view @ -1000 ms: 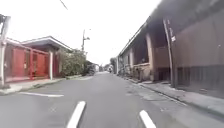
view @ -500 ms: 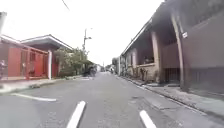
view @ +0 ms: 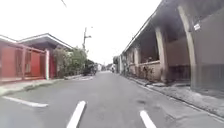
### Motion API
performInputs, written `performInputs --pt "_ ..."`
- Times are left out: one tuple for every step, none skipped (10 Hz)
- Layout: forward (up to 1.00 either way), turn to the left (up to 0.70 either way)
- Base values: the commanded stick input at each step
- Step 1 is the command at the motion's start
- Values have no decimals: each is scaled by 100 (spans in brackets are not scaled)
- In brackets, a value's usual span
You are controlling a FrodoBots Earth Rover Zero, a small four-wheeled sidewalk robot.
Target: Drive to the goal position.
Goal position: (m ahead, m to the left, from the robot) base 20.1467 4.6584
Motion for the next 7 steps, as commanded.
performInputs --pt "85 -30" --pt "85 -11" --pt "85 0" --pt "85 0" --pt "85 0" --pt "85 0" --pt "85 0"
